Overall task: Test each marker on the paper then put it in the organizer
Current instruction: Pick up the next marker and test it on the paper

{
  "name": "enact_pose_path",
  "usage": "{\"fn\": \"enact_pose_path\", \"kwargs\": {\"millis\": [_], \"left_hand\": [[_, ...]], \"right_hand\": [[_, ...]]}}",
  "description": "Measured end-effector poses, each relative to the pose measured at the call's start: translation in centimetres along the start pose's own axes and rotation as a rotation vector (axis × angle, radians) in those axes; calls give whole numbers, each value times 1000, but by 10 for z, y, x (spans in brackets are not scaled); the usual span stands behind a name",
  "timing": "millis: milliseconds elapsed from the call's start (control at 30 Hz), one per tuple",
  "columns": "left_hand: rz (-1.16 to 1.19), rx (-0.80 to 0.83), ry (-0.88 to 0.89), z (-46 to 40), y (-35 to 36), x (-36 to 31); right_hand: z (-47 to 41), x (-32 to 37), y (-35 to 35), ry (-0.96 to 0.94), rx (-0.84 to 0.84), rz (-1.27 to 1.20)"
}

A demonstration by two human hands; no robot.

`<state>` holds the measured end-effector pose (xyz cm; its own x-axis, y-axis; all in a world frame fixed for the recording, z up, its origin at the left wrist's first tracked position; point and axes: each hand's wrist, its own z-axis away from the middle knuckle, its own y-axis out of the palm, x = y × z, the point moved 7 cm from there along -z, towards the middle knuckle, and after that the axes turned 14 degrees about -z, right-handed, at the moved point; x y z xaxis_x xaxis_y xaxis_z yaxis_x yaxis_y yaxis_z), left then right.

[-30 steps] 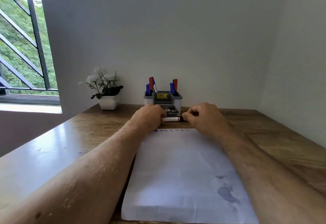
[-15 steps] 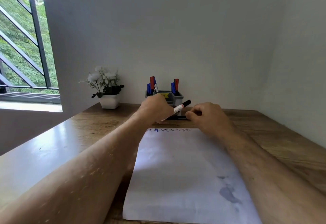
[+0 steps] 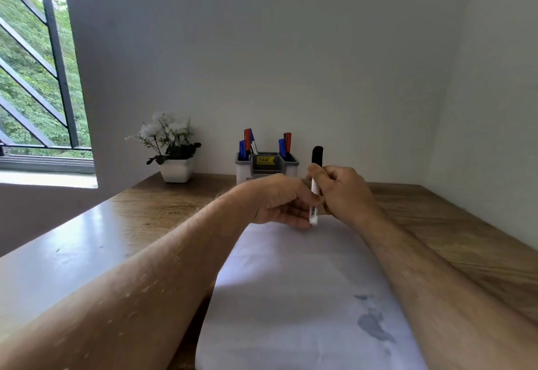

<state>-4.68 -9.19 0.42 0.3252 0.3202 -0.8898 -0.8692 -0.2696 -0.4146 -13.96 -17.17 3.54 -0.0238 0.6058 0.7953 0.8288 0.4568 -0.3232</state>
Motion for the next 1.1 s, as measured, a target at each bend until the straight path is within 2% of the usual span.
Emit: {"fn": "enact_pose_path", "kwargs": {"millis": [200,267,400,500,567,700,933,1100], "left_hand": [[39,-39,68,1,-6,-5],[105,-98,97,3,-12,-8],[233,-347,239,0,-34,-14],[325,-404,333,4,-40,-22],[290,-437,335,5,-43,-22],[224,-419,334,3,-42,-19],[254,-394,412,6,-39,-24],[325,-360,429,6,-39,-24]], "right_hand": [[-4,2,-7,22,-111,-110],[-5,2,-10,34,-125,-118],[-1,1,-4,31,-23,-80],[3,6,2,-38,48,-40],[3,8,1,-58,60,-25],[3,8,3,-51,83,15],[-1,-1,10,55,119,-154],[1,1,8,41,115,-176]]}}
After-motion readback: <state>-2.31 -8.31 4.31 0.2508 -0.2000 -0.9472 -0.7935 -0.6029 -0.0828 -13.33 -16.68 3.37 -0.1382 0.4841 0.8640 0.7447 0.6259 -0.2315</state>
